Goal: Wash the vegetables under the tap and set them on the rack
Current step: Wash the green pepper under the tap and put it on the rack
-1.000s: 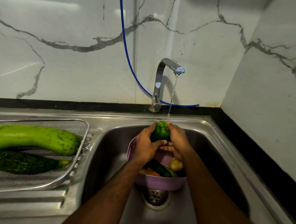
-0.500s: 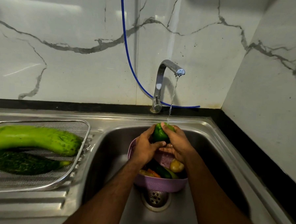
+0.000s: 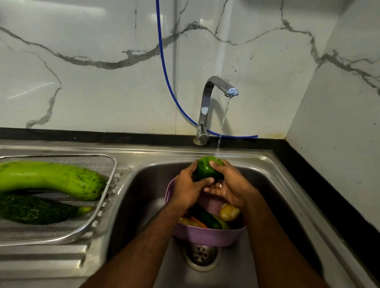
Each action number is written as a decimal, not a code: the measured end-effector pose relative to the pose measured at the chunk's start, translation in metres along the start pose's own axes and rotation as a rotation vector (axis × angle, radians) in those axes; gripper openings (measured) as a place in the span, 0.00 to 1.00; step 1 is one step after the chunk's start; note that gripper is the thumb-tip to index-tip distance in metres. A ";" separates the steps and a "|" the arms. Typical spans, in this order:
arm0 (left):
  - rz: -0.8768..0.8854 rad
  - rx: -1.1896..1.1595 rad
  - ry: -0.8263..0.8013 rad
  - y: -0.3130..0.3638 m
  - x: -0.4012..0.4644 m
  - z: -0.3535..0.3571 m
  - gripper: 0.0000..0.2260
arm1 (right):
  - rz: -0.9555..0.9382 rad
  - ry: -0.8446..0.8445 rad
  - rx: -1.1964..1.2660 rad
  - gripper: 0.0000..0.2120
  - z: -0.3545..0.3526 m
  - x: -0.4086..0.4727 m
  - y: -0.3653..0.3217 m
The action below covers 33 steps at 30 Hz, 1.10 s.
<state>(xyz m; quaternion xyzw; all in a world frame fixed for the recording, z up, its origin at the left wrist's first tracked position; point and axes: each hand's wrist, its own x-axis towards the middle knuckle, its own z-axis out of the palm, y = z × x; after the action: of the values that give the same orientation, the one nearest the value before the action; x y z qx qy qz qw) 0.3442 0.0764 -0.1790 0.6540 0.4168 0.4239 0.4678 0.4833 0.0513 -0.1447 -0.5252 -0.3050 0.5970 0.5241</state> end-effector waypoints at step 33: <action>-0.300 -0.669 -0.060 0.016 -0.005 0.019 0.17 | -0.053 0.249 -0.088 0.18 0.001 0.021 0.014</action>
<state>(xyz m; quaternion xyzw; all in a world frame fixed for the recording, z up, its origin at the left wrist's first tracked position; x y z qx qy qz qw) 0.3635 0.0632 -0.1682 0.4087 0.3324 0.4441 0.7247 0.4806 0.0681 -0.1637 -0.6094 -0.2771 0.4995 0.5499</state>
